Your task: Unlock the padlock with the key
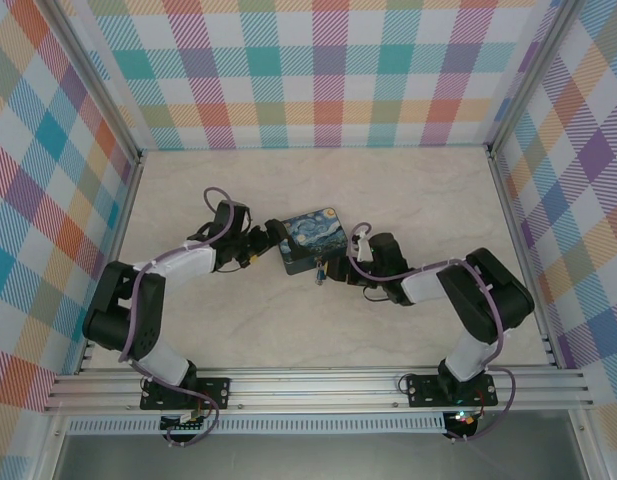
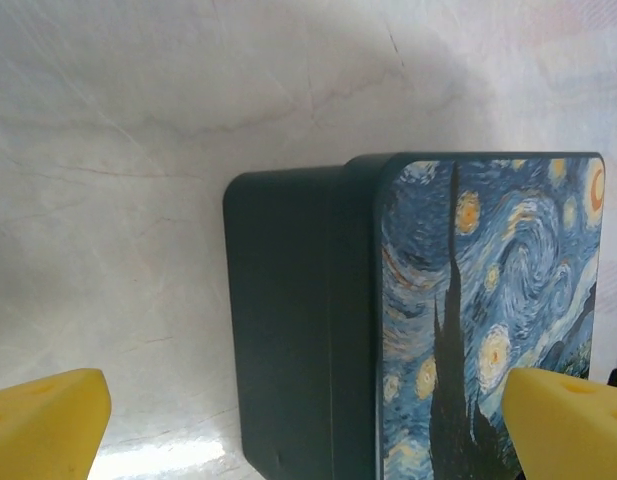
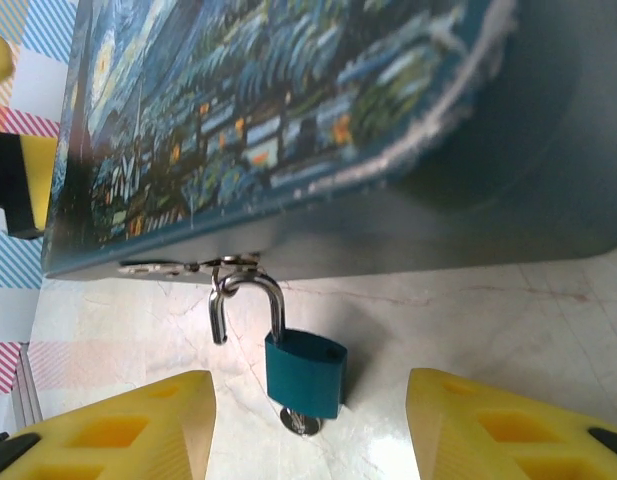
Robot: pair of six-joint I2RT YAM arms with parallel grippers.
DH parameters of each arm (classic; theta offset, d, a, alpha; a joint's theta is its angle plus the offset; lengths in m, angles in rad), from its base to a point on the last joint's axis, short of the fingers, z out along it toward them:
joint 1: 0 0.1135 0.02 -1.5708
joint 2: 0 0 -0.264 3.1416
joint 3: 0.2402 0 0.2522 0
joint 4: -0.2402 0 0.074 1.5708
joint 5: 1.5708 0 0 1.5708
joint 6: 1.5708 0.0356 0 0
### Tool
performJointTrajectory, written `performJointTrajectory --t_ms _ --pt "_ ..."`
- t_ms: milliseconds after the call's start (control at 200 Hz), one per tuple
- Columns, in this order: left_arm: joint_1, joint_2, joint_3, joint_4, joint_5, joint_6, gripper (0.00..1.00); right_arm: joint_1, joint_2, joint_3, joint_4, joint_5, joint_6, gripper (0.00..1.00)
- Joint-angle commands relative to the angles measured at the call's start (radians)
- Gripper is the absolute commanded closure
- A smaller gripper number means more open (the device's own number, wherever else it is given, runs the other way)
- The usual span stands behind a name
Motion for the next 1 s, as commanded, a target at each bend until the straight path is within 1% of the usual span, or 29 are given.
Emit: performJointTrajectory --t_ms 0,65,270,420,530,620,765,890,995 --pt "0.009 0.019 0.000 0.036 0.077 -0.009 0.03 -0.024 0.023 0.034 0.069 -0.029 -0.032 0.45" --pt "0.007 0.017 -0.016 0.033 0.082 -0.010 0.05 -0.044 0.031 0.051 0.069 -0.049 -0.059 0.42" --pt "-0.004 0.012 -0.082 0.044 0.076 -0.029 0.10 -0.110 0.085 0.134 0.064 -0.135 -0.112 0.41" --pt "-0.022 0.025 -0.121 0.070 0.073 -0.053 0.13 -0.131 0.128 0.189 0.070 -0.176 -0.141 0.39" --pt "-0.032 0.026 -0.135 0.085 0.062 -0.068 0.13 -0.135 0.123 0.169 0.096 -0.184 -0.134 0.39" --pt "-0.039 0.029 -0.134 0.084 0.051 -0.073 0.13 -0.135 0.110 0.117 0.140 -0.199 -0.115 0.41" --pt "-0.045 0.036 -0.125 0.085 0.047 -0.078 0.13 -0.135 0.116 0.038 0.235 -0.230 -0.068 0.48" --pt "-0.049 0.035 -0.119 0.084 0.043 -0.082 0.13 -0.132 0.141 0.021 0.264 -0.247 -0.047 0.53" --pt "-0.053 0.030 -0.119 0.082 0.038 -0.085 0.14 -0.129 0.163 0.014 0.301 -0.249 -0.030 0.55"
